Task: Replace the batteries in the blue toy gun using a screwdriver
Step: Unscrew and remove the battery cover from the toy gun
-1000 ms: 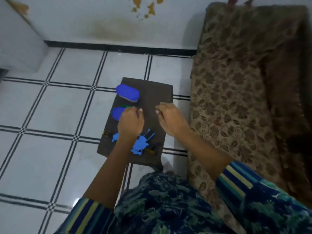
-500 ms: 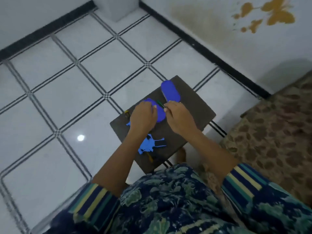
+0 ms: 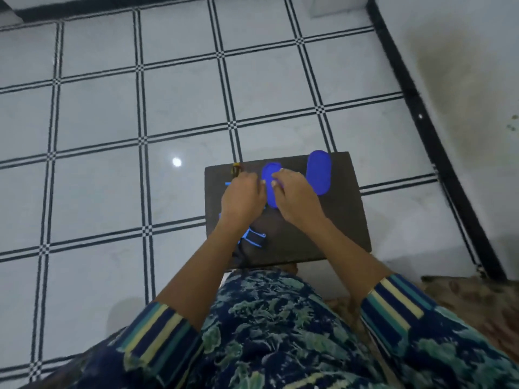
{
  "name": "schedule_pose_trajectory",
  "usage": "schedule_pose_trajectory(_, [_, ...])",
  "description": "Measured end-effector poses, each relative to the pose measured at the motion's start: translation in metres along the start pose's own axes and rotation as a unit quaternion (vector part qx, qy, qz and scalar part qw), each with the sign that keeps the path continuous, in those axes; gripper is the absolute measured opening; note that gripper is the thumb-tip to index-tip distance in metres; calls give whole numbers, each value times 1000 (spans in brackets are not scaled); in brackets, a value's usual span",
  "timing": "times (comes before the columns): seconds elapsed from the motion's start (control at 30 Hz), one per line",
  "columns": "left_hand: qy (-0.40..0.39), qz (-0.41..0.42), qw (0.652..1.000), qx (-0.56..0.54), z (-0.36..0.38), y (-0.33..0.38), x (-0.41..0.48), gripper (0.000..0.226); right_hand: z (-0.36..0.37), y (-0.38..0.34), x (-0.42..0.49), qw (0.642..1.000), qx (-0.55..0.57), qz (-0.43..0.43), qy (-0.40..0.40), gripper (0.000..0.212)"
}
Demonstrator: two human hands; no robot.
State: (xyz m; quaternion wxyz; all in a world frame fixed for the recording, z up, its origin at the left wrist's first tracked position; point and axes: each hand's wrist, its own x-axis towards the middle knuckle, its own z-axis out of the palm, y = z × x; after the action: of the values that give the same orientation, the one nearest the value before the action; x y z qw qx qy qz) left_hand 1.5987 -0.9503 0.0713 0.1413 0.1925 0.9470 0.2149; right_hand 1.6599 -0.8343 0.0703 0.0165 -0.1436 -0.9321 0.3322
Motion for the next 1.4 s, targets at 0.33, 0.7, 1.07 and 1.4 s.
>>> schedule_pose_trajectory(0.33, [32,-61,996,-50,15,-26,-4,33,22,9,10,999,-1,-17,-32,23])
schedule_pose_trajectory(0.7, [134,-83,982,-104,146,-87,46,26,149,119,51,999,3,-34,5,31])
schedule_pose_trajectory(1.07, [202,-3,979,-35,287,-171,60,28,262,218,59,986,-78,-103,102,33])
schedule_pose_trajectory(1.4, [273,15,962,28,298,-179,23,32,267,228,10,972,-143,-146,113,36])
